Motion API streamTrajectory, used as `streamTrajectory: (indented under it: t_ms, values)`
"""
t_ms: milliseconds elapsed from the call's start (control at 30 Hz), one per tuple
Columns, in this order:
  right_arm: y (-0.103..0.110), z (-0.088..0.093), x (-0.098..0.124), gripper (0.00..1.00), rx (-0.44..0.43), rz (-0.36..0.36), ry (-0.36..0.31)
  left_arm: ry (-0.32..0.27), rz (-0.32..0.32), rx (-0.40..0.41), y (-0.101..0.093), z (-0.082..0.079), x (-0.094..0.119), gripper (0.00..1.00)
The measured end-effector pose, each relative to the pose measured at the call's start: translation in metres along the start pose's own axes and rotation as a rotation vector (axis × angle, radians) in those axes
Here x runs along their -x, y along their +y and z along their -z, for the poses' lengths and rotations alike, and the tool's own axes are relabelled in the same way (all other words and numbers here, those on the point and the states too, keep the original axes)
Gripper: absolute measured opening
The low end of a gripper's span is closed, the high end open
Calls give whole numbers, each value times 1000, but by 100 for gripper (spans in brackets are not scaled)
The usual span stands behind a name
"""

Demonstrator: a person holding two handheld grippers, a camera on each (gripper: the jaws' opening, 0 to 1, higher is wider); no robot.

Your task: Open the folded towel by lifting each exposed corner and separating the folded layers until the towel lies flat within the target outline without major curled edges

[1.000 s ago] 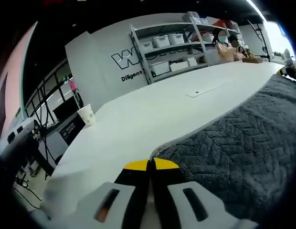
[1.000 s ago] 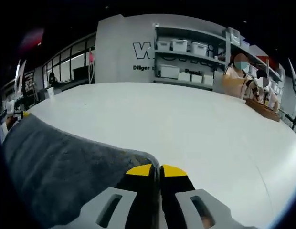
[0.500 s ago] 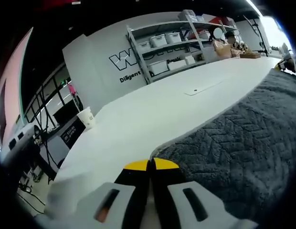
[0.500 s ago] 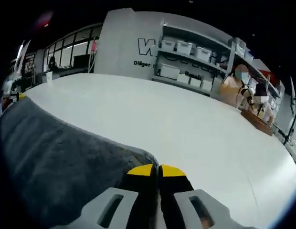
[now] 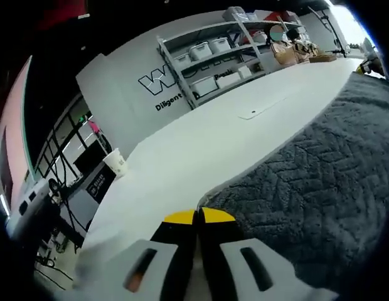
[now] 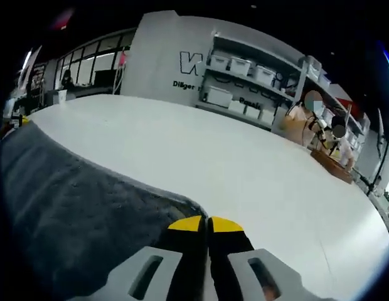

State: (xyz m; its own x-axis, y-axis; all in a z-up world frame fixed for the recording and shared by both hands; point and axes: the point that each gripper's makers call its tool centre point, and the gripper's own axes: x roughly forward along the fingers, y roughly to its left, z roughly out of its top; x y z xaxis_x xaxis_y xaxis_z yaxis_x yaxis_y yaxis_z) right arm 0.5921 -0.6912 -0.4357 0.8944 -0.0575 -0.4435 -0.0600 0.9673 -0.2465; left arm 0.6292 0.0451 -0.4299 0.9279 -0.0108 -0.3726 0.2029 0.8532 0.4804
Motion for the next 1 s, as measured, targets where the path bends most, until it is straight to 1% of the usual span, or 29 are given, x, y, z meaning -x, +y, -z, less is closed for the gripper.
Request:
streamTrajectory:
  t_ms: [67, 300, 600, 867, 1000]
  values:
    - [0, 0, 1, 0, 3, 4, -2, 5, -9, -35, -1, 0, 1, 1]
    - [-3, -4, 1, 0, 19, 16, -18, 13, -24, -76, 1, 0, 2, 1]
    - [-4, -8, 3, 0, 46, 34, -33, 30, -43, -164, 1, 0, 4, 1]
    - [-4, -9, 2, 0, 68, 40, -35, 39, -50, -164, 5, 2, 3, 1]
    - [-4, -9, 1, 0, 78, 42, -34, 45, -59, -189, 5, 2, 3, 1]
